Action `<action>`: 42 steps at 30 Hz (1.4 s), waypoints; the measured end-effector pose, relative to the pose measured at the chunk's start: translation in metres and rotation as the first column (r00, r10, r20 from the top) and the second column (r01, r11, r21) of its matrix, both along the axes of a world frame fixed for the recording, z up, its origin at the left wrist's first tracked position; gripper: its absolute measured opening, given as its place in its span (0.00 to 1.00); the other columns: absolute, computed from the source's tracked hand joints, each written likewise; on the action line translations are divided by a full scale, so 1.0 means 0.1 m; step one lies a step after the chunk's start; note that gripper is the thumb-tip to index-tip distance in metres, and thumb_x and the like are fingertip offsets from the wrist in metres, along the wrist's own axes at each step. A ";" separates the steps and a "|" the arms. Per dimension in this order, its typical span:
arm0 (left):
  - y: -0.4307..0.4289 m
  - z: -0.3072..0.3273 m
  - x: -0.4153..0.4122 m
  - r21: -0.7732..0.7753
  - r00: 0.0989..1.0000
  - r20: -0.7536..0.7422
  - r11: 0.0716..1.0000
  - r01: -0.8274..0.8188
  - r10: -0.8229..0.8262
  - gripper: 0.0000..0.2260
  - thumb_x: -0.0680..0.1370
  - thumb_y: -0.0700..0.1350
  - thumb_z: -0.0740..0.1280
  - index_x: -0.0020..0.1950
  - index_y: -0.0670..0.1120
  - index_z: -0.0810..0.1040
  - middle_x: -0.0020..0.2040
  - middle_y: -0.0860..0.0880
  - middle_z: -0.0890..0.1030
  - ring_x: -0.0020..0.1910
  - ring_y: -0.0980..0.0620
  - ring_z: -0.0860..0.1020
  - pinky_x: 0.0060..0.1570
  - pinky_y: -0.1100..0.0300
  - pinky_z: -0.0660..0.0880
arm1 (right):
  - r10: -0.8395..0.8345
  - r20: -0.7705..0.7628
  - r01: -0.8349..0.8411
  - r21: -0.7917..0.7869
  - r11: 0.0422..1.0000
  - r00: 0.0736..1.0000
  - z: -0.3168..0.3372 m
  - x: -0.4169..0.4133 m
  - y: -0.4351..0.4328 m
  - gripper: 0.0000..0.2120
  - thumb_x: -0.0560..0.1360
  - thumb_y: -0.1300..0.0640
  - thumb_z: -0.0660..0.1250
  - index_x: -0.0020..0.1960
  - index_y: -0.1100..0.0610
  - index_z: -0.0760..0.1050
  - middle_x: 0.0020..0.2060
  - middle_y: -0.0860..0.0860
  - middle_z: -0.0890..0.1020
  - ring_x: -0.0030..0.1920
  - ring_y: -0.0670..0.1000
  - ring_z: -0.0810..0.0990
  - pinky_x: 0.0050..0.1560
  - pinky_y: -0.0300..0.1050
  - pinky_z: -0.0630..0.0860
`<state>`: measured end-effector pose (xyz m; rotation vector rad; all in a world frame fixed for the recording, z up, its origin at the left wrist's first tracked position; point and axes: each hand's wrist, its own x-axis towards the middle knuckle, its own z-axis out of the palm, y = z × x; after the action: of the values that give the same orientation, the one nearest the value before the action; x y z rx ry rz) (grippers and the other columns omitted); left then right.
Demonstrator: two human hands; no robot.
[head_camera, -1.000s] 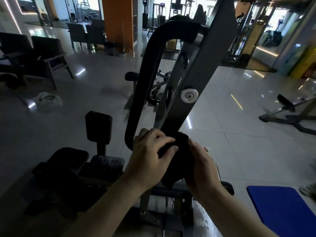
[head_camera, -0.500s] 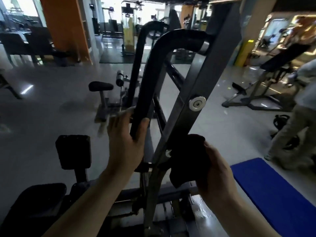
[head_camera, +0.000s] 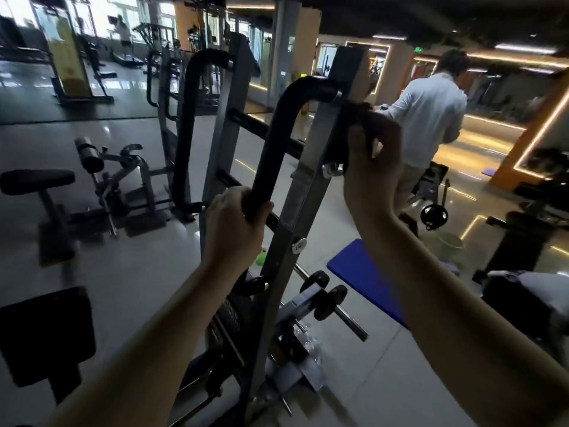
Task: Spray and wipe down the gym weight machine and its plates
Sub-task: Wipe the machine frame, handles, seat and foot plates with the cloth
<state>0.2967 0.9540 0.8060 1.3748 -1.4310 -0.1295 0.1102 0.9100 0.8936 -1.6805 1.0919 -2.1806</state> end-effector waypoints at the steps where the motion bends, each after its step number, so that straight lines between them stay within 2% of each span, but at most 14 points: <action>1: 0.01 0.00 0.01 0.009 1.000 -0.020 1.000 0.015 -0.015 0.15 0.79 0.55 0.70 0.57 0.45 0.79 0.52 0.51 0.81 0.54 0.48 0.78 0.57 0.42 0.76 | -0.042 -0.082 0.043 0.004 0.999 0.996 -0.06 0.05 -0.11 0.08 0.78 0.58 0.70 0.56 0.58 0.78 0.55 0.57 0.79 0.57 0.56 0.78 0.54 0.57 0.79; 4: 0.01 0.02 0.03 0.012 0.999 -0.029 0.999 0.035 -0.035 0.15 0.79 0.55 0.70 0.58 0.45 0.79 0.52 0.50 0.81 0.54 0.48 0.78 0.58 0.41 0.76 | -0.216 -0.223 0.209 -0.058 0.976 0.950 -0.58 0.22 -0.21 0.07 0.74 0.65 0.72 0.52 0.61 0.80 0.58 0.59 0.75 0.60 0.59 0.74 0.57 0.54 0.76; 6: 0.02 0.03 0.03 0.010 0.998 -0.024 0.999 0.052 -0.052 0.15 0.79 0.54 0.70 0.58 0.45 0.79 0.52 0.49 0.82 0.54 0.48 0.78 0.58 0.43 0.76 | -0.158 -0.260 0.170 0.022 0.985 0.953 -1.05 0.37 -0.02 0.11 0.74 0.68 0.71 0.54 0.57 0.78 0.59 0.56 0.72 0.62 0.56 0.72 0.59 0.49 0.76; 9: 0.04 0.04 0.05 0.004 0.998 -0.015 0.998 0.058 -0.058 0.15 0.79 0.54 0.70 0.58 0.44 0.78 0.53 0.48 0.81 0.54 0.50 0.76 0.57 0.48 0.74 | -0.042 -0.245 0.102 0.237 0.966 0.968 -1.52 0.44 0.21 0.14 0.73 0.72 0.71 0.53 0.58 0.76 0.58 0.52 0.70 0.59 0.43 0.72 0.59 0.49 0.78; 12: 0.04 0.06 0.07 0.012 0.998 -0.006 0.998 0.067 -0.067 0.16 0.79 0.54 0.71 0.58 0.43 0.78 0.53 0.47 0.81 0.54 0.49 0.76 0.56 0.51 0.72 | -0.086 -0.158 0.113 0.171 0.979 0.984 -1.15 0.38 0.07 0.13 0.75 0.70 0.69 0.55 0.57 0.73 0.56 0.57 0.72 0.55 0.39 0.72 0.56 0.39 0.78; 14: 0.05 0.06 0.07 0.012 0.997 -0.020 0.997 0.074 -0.074 0.16 0.79 0.54 0.71 0.58 0.43 0.78 0.53 0.47 0.81 0.54 0.51 0.74 0.55 0.52 0.72 | -0.167 -0.135 0.177 0.065 0.982 0.977 -0.74 0.33 -0.08 0.10 0.75 0.68 0.70 0.55 0.62 0.74 0.53 0.60 0.74 0.53 0.43 0.73 0.53 0.33 0.72; 21: 0.04 0.03 0.06 0.006 0.994 -0.048 0.996 0.094 -0.094 0.18 0.79 0.55 0.71 0.60 0.43 0.77 0.54 0.47 0.80 0.55 0.54 0.72 0.57 0.52 0.72 | -0.256 -0.103 0.246 -0.098 0.964 0.961 0.10 0.13 -0.44 0.11 0.76 0.55 0.68 0.54 0.61 0.77 0.51 0.56 0.78 0.53 0.53 0.76 0.54 0.35 0.71; 23: 0.03 0.01 0.06 0.001 0.991 -0.063 0.993 0.115 -0.114 0.18 0.79 0.55 0.71 0.60 0.43 0.76 0.53 0.48 0.80 0.55 0.52 0.74 0.58 0.51 0.73 | -0.287 -0.082 0.271 -0.166 0.948 0.954 0.38 0.10 -0.59 0.06 0.78 0.56 0.69 0.53 0.56 0.77 0.48 0.56 0.79 0.51 0.53 0.77 0.55 0.39 0.72; 25: 0.01 -0.01 0.05 0.001 0.990 -0.077 0.993 0.119 -0.119 0.19 0.78 0.55 0.71 0.59 0.42 0.76 0.52 0.49 0.80 0.56 0.50 0.75 0.57 0.52 0.73 | -0.280 -0.043 0.265 -0.213 0.940 0.959 0.39 0.10 -0.66 0.03 0.78 0.56 0.69 0.50 0.52 0.76 0.47 0.57 0.79 0.50 0.55 0.77 0.53 0.50 0.76; 27: 0.01 -0.02 0.04 0.003 0.991 -0.084 0.994 0.106 -0.106 0.19 0.78 0.56 0.71 0.59 0.42 0.76 0.52 0.50 0.79 0.56 0.50 0.75 0.54 0.55 0.71 | -0.271 -0.031 0.261 -0.177 0.949 0.962 0.07 0.14 -0.64 0.04 0.77 0.57 0.69 0.48 0.57 0.75 0.47 0.59 0.78 0.49 0.57 0.76 0.49 0.54 0.76; 32: 0.00 -0.03 0.03 -0.010 0.992 -0.084 0.995 0.095 -0.095 0.15 0.78 0.54 0.71 0.57 0.44 0.75 0.51 0.54 0.75 0.54 0.53 0.71 0.52 0.59 0.65 | -0.242 -0.114 0.240 -0.029 0.970 0.964 -0.74 0.14 -0.33 0.08 0.77 0.60 0.67 0.45 0.66 0.73 0.43 0.59 0.75 0.45 0.49 0.72 0.44 0.40 0.69; 34: 0.01 -0.03 0.02 -0.014 0.992 -0.087 0.995 0.094 -0.095 0.15 0.79 0.53 0.71 0.57 0.44 0.75 0.51 0.54 0.75 0.54 0.54 0.70 0.52 0.59 0.65 | -0.226 -0.150 0.223 -0.036 0.974 0.963 -0.56 0.08 -0.37 0.09 0.76 0.57 0.67 0.46 0.64 0.74 0.44 0.60 0.76 0.46 0.44 0.72 0.46 0.34 0.68; 38: 0.03 -0.02 0.01 -0.030 0.992 -0.082 0.995 0.096 -0.098 0.16 0.78 0.52 0.71 0.58 0.42 0.75 0.51 0.54 0.75 0.55 0.54 0.70 0.51 0.62 0.64 | -0.251 -0.040 0.245 -0.128 0.961 0.967 0.26 0.04 -0.64 0.06 0.77 0.56 0.68 0.45 0.52 0.71 0.43 0.60 0.77 0.45 0.57 0.75 0.47 0.55 0.75; 42: 0.03 -0.04 -0.01 -0.026 0.990 -0.098 0.995 0.099 -0.101 0.17 0.78 0.51 0.72 0.59 0.42 0.75 0.52 0.54 0.74 0.56 0.53 0.71 0.49 0.66 0.65 | -0.269 -0.053 0.257 -0.161 0.953 0.962 0.26 0.05 -0.63 0.06 0.77 0.57 0.68 0.45 0.54 0.70 0.43 0.58 0.76 0.46 0.55 0.74 0.46 0.50 0.72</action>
<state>0.2954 0.9566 0.8016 1.2623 -1.4137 -0.2439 0.1148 0.8472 0.9191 -1.7812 1.2635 -2.4379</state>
